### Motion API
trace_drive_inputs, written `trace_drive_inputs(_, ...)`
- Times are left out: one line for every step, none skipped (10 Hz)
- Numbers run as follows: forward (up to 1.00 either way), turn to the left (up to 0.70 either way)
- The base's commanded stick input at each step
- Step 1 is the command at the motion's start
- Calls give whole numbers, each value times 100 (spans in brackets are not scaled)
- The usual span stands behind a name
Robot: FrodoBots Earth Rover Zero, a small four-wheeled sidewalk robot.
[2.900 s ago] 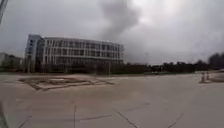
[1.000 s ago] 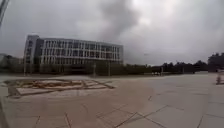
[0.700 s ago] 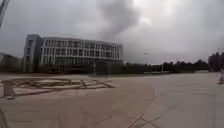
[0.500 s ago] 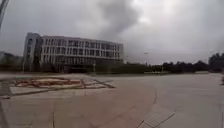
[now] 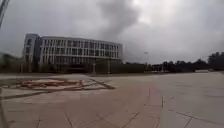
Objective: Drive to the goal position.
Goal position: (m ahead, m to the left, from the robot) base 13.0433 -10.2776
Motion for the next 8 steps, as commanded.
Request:
trace_drive_inputs(70,0)
trace_drive_inputs(70,0)
trace_drive_inputs(70,0)
trace_drive_inputs(70,0)
trace_drive_inputs(70,0)
trace_drive_inputs(70,-3)
trace_drive_inputs(70,-23)
trace_drive_inputs(70,-29)
